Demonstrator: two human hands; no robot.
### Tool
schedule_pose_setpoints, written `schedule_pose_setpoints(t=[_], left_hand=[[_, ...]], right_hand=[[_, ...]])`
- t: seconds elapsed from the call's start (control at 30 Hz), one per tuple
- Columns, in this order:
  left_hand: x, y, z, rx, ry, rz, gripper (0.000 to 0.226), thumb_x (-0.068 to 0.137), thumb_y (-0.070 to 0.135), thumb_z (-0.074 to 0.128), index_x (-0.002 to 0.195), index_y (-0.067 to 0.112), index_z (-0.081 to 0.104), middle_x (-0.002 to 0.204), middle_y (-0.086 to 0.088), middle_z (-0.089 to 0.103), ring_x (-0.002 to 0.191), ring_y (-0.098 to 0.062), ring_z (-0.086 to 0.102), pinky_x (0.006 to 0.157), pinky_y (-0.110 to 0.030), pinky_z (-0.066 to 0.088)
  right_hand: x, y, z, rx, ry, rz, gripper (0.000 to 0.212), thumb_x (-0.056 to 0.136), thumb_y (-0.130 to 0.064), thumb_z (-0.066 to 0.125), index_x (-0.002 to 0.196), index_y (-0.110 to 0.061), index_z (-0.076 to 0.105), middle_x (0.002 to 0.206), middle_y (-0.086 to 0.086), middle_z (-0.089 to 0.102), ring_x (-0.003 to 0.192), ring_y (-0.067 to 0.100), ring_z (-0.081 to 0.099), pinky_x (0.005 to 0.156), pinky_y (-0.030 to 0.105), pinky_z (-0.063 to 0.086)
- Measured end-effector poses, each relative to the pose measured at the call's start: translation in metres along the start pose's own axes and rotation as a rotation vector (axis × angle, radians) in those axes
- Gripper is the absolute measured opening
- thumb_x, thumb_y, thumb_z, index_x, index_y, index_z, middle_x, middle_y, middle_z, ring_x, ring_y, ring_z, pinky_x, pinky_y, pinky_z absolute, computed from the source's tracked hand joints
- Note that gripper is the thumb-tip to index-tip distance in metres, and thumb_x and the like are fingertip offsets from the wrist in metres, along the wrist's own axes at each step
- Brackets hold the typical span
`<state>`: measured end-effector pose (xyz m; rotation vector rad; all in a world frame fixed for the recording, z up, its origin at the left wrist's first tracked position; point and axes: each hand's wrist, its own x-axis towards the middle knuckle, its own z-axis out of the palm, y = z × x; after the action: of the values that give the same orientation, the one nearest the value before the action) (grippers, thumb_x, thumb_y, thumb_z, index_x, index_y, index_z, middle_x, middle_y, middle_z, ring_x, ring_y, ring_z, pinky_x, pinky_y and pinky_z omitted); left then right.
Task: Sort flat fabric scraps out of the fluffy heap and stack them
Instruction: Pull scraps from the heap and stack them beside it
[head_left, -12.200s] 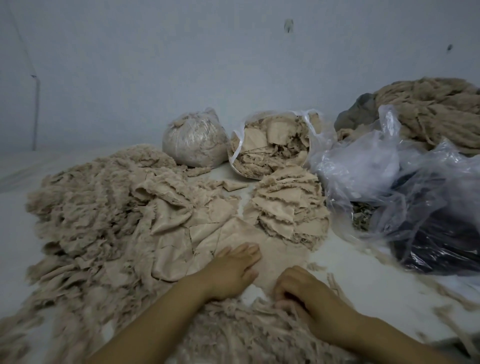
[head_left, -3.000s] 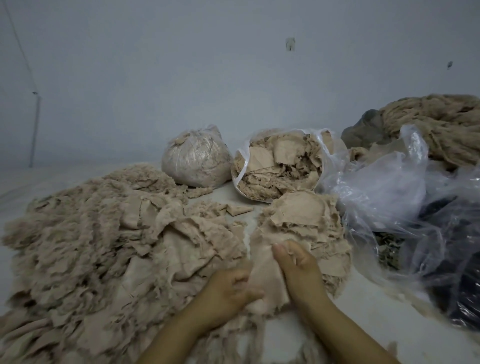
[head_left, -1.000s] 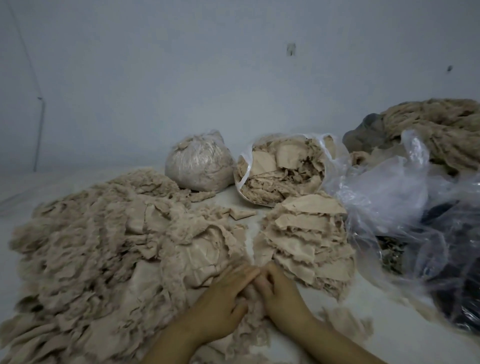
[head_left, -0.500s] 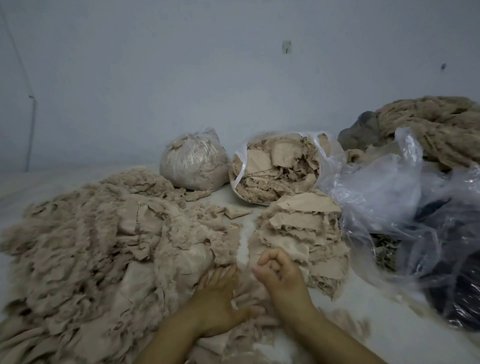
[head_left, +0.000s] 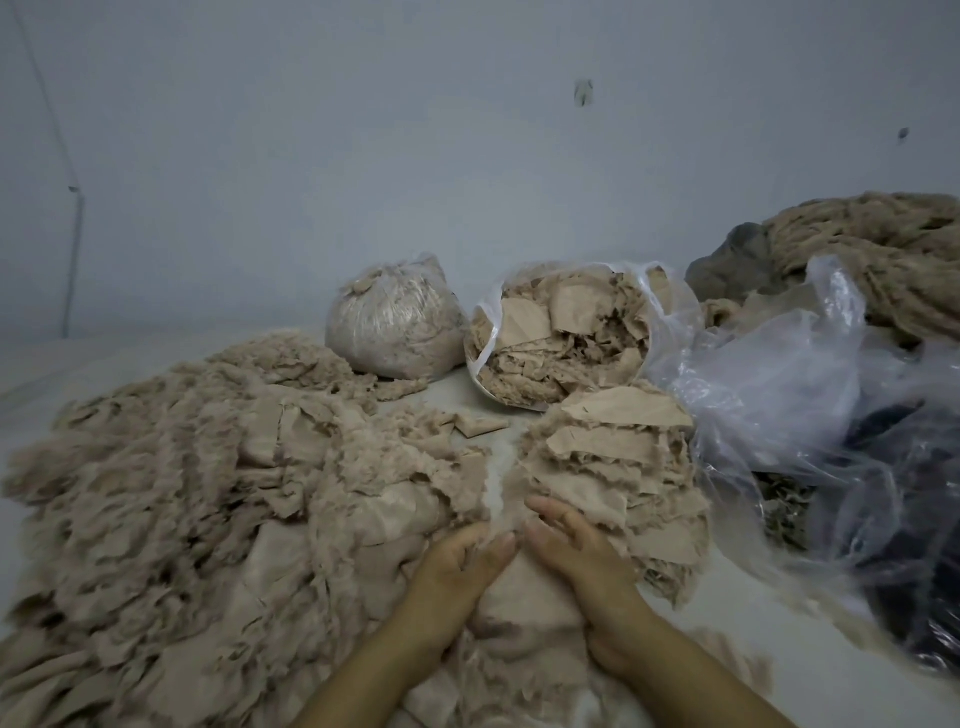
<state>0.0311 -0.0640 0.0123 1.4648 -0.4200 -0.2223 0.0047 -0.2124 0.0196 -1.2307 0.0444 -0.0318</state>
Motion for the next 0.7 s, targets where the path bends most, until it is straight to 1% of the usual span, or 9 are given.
schedule_pose_setpoints(t=[0.1, 0.17, 0.27, 0.3, 0.37, 0.43, 0.57, 0.63, 0.7], left_hand=[[0.000, 0.003, 0.003, 0.067, 0.144, 0.094, 0.031, 0.083, 0.038, 0.054, 0.076, 0.010, 0.066, 0.068, 0.003, 0.067, 0.064, -0.004, 0.060, 0.056, -0.016, 0.047], [0.001, 0.006, 0.000, 0.100, 0.240, 0.120, 0.029, 0.090, 0.030, 0.051, 0.075, 0.009, 0.063, 0.065, 0.006, 0.064, 0.062, -0.002, 0.057, 0.056, -0.014, 0.045], [-0.002, 0.006, -0.001, 0.124, 0.263, 0.124, 0.031, 0.094, 0.027, 0.049, 0.067, 0.020, 0.064, 0.060, 0.010, 0.060, 0.058, -0.001, 0.052, 0.054, -0.014, 0.042], [-0.003, 0.007, -0.001, 0.104, 0.232, 0.112, 0.033, 0.092, 0.029, 0.050, 0.063, 0.022, 0.065, 0.058, 0.010, 0.059, 0.056, -0.001, 0.052, 0.054, -0.014, 0.042], [-0.006, 0.007, 0.000, 0.093, 0.106, 0.088, 0.031, 0.089, 0.031, 0.051, 0.066, 0.022, 0.069, 0.064, 0.008, 0.064, 0.061, -0.003, 0.057, 0.057, -0.016, 0.045], [-0.009, 0.010, 0.001, 0.128, 0.044, 0.073, 0.032, 0.088, 0.034, 0.051, 0.072, 0.012, 0.068, 0.068, 0.001, 0.065, 0.065, -0.008, 0.058, 0.058, -0.020, 0.046], [-0.008, 0.013, -0.004, 0.190, 0.229, 0.026, 0.040, 0.086, 0.042, 0.052, 0.067, 0.007, 0.055, 0.062, -0.008, 0.053, 0.060, -0.018, 0.049, 0.057, -0.026, 0.041], [-0.008, 0.012, -0.004, 0.220, 0.195, 0.002, 0.040, 0.087, 0.042, 0.054, 0.068, 0.006, 0.052, 0.064, -0.010, 0.047, 0.062, -0.019, 0.044, 0.060, -0.029, 0.037], [-0.008, 0.015, -0.004, 0.242, 0.138, -0.017, 0.035, 0.078, 0.036, 0.065, 0.059, 0.009, 0.056, 0.058, -0.003, 0.051, 0.057, -0.014, 0.047, 0.056, -0.022, 0.039]], right_hand=[[0.005, 0.003, 0.000, -0.049, 0.094, -0.021, 0.007, 0.083, -0.012, 0.069, 0.081, -0.008, 0.064, 0.070, 0.010, 0.063, 0.060, 0.018, 0.059, 0.056, 0.030, 0.048], [0.008, 0.003, -0.002, -0.048, 0.192, -0.095, 0.012, 0.089, -0.008, 0.062, 0.078, -0.006, 0.059, 0.060, 0.008, 0.050, 0.052, 0.016, 0.047, 0.051, 0.029, 0.039], [0.006, 0.000, -0.004, -0.134, 0.222, -0.186, 0.018, 0.092, -0.013, 0.058, 0.076, -0.011, 0.053, 0.056, 0.003, 0.043, 0.051, 0.015, 0.038, 0.047, 0.026, 0.034], [0.004, 0.000, -0.003, -0.171, 0.184, -0.187, 0.017, 0.092, -0.020, 0.059, 0.077, -0.012, 0.054, 0.056, 0.001, 0.046, 0.052, 0.016, 0.043, 0.047, 0.024, 0.037], [0.000, 0.000, -0.002, -0.206, 0.029, -0.127, 0.015, 0.087, -0.028, 0.064, 0.087, -0.014, 0.061, 0.069, -0.001, 0.064, 0.065, 0.014, 0.060, 0.061, 0.021, 0.050], [-0.002, 0.000, 0.001, -0.268, -0.085, -0.104, 0.007, 0.087, -0.020, 0.067, 0.087, -0.013, 0.064, 0.071, -0.001, 0.067, 0.067, 0.010, 0.062, 0.065, 0.020, 0.050], [0.002, 0.000, -0.003, -0.276, 0.080, -0.232, 0.022, 0.092, -0.007, 0.058, 0.071, -0.010, 0.055, 0.053, -0.005, 0.053, 0.050, 0.006, 0.044, 0.051, 0.016, 0.039], [0.004, 0.000, -0.006, -0.216, 0.132, -0.276, 0.023, 0.092, -0.007, 0.057, 0.070, -0.010, 0.055, 0.052, -0.005, 0.052, 0.048, 0.005, 0.042, 0.050, 0.015, 0.038], [0.007, 0.001, -0.009, -0.152, 0.151, -0.298, 0.022, 0.093, -0.007, 0.056, 0.071, -0.011, 0.055, 0.052, -0.004, 0.053, 0.047, 0.005, 0.043, 0.051, 0.015, 0.039]])
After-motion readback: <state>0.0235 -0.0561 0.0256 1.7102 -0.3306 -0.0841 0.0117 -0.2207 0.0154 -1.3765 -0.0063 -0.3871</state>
